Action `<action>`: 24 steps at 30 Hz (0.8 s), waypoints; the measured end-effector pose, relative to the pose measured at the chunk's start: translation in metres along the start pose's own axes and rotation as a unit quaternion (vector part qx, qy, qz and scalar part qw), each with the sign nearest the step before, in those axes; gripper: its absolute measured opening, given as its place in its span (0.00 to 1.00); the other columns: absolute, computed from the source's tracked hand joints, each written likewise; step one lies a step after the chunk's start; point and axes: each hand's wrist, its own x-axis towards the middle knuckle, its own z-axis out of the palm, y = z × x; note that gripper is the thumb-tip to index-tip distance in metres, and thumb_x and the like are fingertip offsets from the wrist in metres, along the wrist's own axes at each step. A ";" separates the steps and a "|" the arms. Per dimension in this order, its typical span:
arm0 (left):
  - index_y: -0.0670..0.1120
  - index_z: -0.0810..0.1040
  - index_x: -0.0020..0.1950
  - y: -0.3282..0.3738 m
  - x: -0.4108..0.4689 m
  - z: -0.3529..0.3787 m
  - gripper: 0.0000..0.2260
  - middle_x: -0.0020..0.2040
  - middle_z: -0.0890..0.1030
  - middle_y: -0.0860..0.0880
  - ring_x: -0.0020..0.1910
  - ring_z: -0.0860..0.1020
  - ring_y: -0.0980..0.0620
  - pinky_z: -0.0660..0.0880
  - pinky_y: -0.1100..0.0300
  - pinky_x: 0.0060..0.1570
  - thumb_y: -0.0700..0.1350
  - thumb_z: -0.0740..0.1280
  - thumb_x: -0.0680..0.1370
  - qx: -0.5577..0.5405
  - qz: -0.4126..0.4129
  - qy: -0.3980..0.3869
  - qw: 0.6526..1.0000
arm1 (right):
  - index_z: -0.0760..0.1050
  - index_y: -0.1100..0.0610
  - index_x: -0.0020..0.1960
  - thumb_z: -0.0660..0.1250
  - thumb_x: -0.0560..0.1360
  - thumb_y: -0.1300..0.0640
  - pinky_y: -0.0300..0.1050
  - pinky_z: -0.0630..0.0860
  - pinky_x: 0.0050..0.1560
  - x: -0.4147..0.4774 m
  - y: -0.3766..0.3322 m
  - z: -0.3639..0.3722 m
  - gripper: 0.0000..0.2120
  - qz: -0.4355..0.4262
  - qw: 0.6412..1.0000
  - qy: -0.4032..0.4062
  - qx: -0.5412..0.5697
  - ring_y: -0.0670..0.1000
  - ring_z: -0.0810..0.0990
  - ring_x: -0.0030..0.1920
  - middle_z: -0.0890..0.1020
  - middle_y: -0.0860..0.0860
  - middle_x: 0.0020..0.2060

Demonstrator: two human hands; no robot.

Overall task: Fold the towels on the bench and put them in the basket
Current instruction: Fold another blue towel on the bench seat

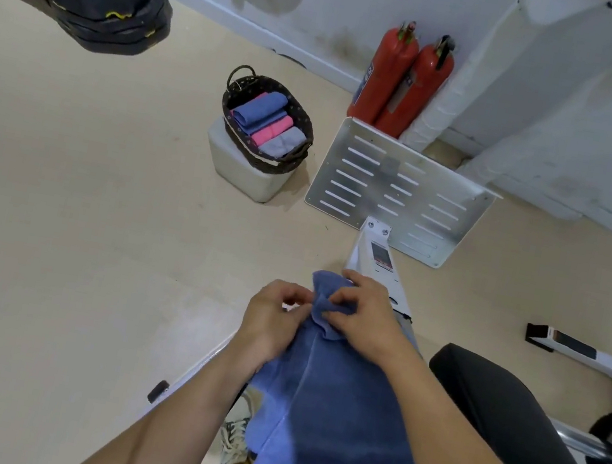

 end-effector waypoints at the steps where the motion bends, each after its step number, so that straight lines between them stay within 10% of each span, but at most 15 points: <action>1: 0.50 0.81 0.41 0.006 -0.008 -0.002 0.04 0.47 0.80 0.53 0.43 0.80 0.54 0.77 0.60 0.45 0.41 0.70 0.73 -0.002 0.018 -0.004 1.000 | 0.78 0.43 0.32 0.73 0.66 0.57 0.41 0.67 0.54 0.000 -0.003 -0.007 0.10 -0.008 1.000 -0.016 0.023 0.45 0.71 0.51 0.75 0.46 0.49; 5: 0.42 0.79 0.35 0.030 -0.033 -0.020 0.08 0.47 0.81 0.48 0.41 0.78 0.66 0.74 0.68 0.44 0.32 0.68 0.72 -0.061 0.029 -0.098 0.993 | 0.78 0.50 0.34 0.72 0.69 0.64 0.30 0.70 0.42 -0.027 -0.019 -0.031 0.10 0.013 0.993 -0.065 0.101 0.37 0.76 0.35 0.80 0.44 0.33; 9: 0.40 0.73 0.44 0.063 -0.055 -0.022 0.04 0.27 0.71 0.52 0.25 0.69 0.57 0.67 0.69 0.27 0.32 0.65 0.76 -0.106 0.016 -0.162 0.981 | 0.79 0.48 0.36 0.72 0.69 0.63 0.28 0.71 0.41 -0.058 -0.028 -0.045 0.11 -0.011 0.992 -0.029 0.126 0.36 0.77 0.36 0.81 0.41 0.32; 14: 0.47 0.75 0.54 0.100 -0.084 -0.026 0.16 0.41 0.78 0.36 0.38 0.76 0.42 0.74 0.50 0.42 0.36 0.74 0.70 -0.149 0.077 -0.121 0.978 | 0.77 0.42 0.36 0.73 0.69 0.61 0.29 0.70 0.44 -0.096 -0.037 -0.077 0.13 -0.059 0.992 0.029 0.111 0.40 0.78 0.45 0.79 0.39 0.44; 17: 0.47 0.75 0.61 0.127 -0.109 -0.023 0.21 0.45 0.83 0.40 0.43 0.81 0.47 0.79 0.57 0.44 0.30 0.70 0.72 -0.162 0.070 -0.114 0.978 | 0.77 0.45 0.35 0.73 0.69 0.63 0.27 0.69 0.45 -0.126 -0.042 -0.106 0.13 -0.093 0.986 0.078 0.118 0.39 0.77 0.53 0.78 0.40 0.53; 24: 0.36 0.81 0.45 0.174 -0.173 0.015 0.08 0.40 0.78 0.40 0.39 0.76 0.46 0.76 0.59 0.37 0.41 0.69 0.75 -0.242 0.059 -0.069 0.966 | 0.72 0.58 0.38 0.71 0.69 0.70 0.37 0.73 0.34 -0.187 -0.062 -0.163 0.11 -0.122 0.943 0.077 0.300 0.48 0.78 0.36 0.80 0.54 0.36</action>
